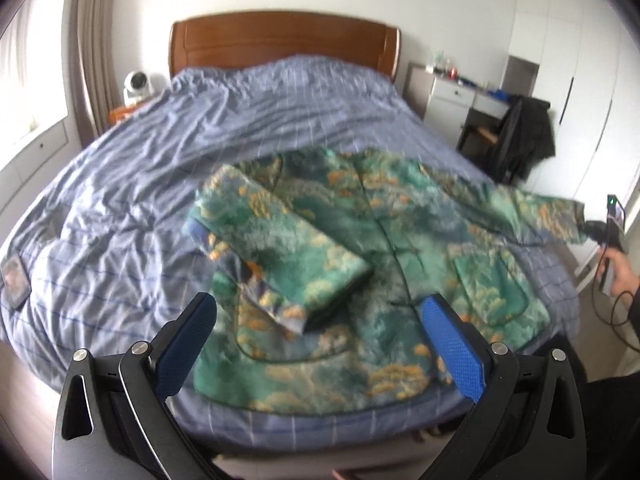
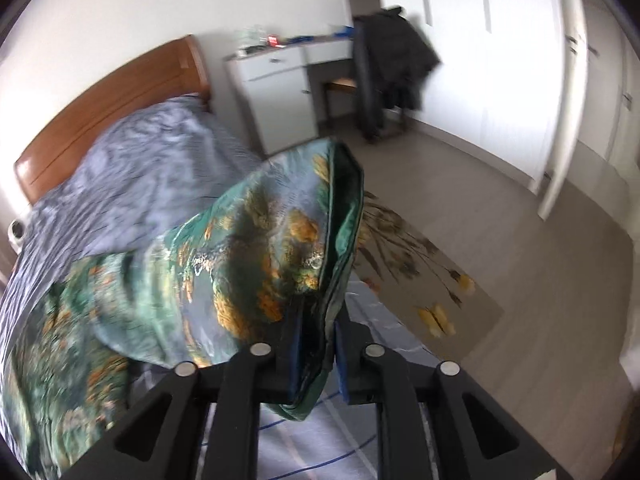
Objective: Fold large clothes
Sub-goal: 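Grasp a sleeve with the right tool and pull it outward flat, then grasp the folded sleeve with the left tool and lay it out flat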
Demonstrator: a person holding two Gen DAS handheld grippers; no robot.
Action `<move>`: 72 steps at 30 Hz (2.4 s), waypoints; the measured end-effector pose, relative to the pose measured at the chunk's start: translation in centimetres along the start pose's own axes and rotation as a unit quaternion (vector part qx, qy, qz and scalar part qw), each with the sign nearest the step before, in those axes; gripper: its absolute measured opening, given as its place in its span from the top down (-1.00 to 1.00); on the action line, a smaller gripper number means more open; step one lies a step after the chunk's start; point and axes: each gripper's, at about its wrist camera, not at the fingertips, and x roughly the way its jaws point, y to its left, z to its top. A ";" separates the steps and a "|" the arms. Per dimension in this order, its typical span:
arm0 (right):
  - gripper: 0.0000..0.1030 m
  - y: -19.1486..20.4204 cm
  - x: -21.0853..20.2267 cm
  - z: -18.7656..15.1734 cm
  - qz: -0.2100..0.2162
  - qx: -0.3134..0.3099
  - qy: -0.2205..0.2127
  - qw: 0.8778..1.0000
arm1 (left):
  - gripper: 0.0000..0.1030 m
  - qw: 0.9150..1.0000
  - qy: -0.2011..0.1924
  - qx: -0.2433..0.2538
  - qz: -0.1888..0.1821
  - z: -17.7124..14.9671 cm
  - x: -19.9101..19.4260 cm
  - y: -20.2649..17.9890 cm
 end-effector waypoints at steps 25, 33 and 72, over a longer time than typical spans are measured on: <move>-0.04 12.7 -14.0 -14.3 0.135 -0.159 -0.027 0.978 | -0.96 0.938 0.135 0.319 0.006 -3.3 18.3 -3.1; -0.04 17.4 -18.9 -18.1 0.168 -0.233 -0.054 0.956 | 0.74 0.959 0.174 0.215 -0.064 -1.6 18.1 0.2; -0.06 20.2 -22.2 -19.9 0.197 -0.246 -0.077 0.946 | -0.38 0.946 0.042 -0.115 0.299 0.2 7.0 31.2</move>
